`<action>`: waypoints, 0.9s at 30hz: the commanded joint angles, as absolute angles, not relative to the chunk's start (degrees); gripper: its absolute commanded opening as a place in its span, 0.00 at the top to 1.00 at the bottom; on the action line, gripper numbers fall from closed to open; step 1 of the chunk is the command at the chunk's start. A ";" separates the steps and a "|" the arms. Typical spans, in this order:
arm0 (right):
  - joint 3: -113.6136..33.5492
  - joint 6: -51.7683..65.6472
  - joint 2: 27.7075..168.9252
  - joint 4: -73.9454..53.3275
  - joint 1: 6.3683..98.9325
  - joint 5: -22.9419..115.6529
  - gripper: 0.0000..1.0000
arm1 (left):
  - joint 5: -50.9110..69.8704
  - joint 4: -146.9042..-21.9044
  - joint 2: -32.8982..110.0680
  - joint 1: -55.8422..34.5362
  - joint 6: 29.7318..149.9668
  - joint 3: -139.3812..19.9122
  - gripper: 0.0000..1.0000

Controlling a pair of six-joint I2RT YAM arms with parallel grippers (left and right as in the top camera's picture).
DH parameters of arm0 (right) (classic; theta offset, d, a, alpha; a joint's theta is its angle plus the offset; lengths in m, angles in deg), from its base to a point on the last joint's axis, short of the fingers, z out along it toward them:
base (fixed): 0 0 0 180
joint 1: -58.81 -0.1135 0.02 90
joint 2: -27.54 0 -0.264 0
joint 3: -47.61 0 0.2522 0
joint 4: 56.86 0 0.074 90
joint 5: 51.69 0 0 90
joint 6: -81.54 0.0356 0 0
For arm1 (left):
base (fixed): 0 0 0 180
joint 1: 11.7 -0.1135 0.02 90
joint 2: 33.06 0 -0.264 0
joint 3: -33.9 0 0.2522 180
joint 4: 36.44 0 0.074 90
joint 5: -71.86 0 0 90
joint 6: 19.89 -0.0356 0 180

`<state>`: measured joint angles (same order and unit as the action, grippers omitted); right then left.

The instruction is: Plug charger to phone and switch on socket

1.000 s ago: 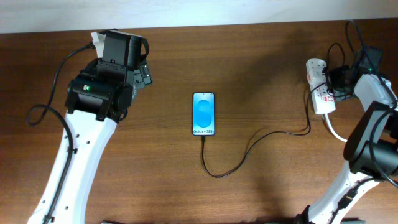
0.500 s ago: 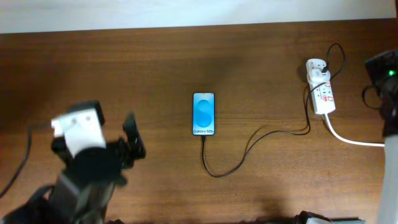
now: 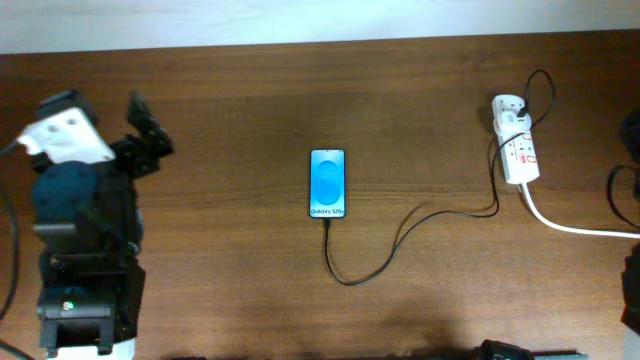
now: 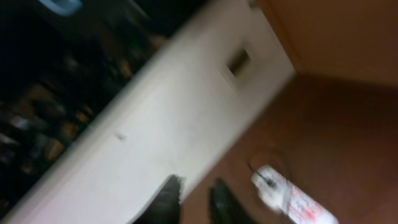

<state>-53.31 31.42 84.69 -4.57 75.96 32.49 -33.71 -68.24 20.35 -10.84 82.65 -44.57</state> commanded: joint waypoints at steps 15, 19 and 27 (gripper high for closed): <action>-47.37 18.52 64.21 -4.88 74.47 53.84 0.01 | -44.46 -56.20 12.56 -16.74 80.27 -44.72 0.01; -38.60 18.57 51.64 -4.66 67.85 58.52 0.01 | -44.46 -59.37 -1.82 -16.74 80.27 -44.70 0.01; -32.37 18.00 28.98 -3.17 60.64 62.08 0.01 | -40.81 -69.66 -9.90 -16.74 80.29 -44.17 0.01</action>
<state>-32.42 19.18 34.77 -3.02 61.12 61.40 -42.39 -64.74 -9.75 -16.39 80.99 -44.65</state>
